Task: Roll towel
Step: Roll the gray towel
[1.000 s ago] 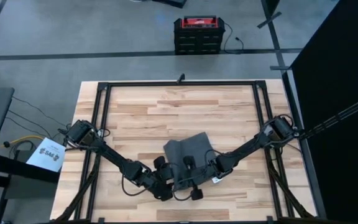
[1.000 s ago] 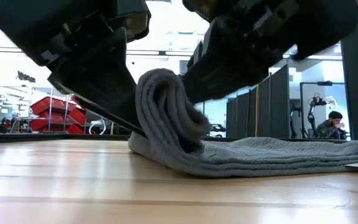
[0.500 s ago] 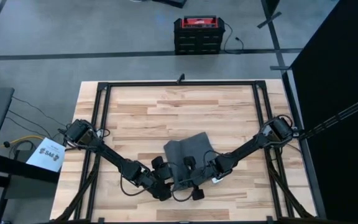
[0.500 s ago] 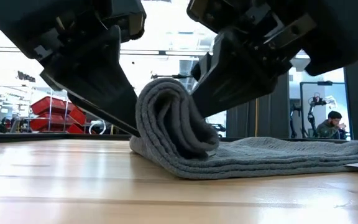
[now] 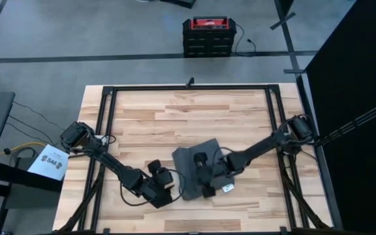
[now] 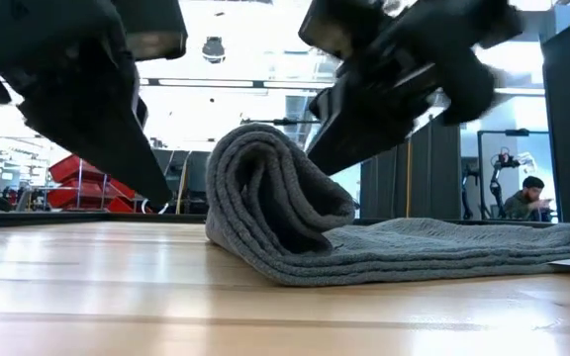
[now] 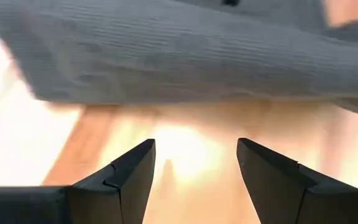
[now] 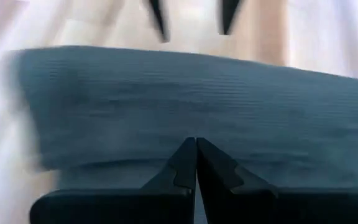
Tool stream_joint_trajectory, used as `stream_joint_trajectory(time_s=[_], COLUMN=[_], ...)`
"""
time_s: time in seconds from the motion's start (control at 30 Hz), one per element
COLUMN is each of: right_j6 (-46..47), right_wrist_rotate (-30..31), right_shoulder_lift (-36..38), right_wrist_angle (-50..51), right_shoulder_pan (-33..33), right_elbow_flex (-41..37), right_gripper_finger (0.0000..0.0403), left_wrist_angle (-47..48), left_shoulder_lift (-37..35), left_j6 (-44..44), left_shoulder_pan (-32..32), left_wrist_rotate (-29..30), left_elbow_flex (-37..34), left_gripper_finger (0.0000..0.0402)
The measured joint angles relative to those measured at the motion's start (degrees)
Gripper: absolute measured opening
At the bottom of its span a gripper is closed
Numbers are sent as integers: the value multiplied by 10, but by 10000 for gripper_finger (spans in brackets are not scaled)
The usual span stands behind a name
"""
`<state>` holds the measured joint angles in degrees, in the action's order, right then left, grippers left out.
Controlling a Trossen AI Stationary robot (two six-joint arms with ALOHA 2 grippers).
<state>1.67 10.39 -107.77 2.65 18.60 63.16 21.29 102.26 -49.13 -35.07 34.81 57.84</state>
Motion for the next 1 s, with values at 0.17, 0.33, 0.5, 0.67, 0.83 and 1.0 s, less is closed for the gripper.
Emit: stream_joint_trajectory(time_s=[0.17,0.33,0.5,0.67,0.83,1.0], right_j6=[-35,-67,-97,-124,-147,-148], right_wrist_rotate=[-5,-55,-81,-84,-87,-88], right_shoulder_lift=[-3,-21,-64,-65,-66,-49], right_wrist_angle=[-10,-54,-76,-93,-121,-73], right_shoulder_pan=[-50,-87,-105,-115,-115,-114], right_elbow_flex=[0,1,-1,0,0,-1], right_gripper_finger=[0,0,0,0,0,0], left_wrist_angle=[2,-30,-88,-93,-90,-76], left_shoulder_lift=[0,0,0,0,0,0], left_j6=[-1,35,99,134,148,128], left_shoulder_pan=[10,56,99,101,103,103], left_wrist_rotate=[45,49,-4,-7,-8,-8], left_elbow_flex=[-21,-56,-82,-71,-63,-63], left_gripper_finger=[214,214,214,214,214,214])
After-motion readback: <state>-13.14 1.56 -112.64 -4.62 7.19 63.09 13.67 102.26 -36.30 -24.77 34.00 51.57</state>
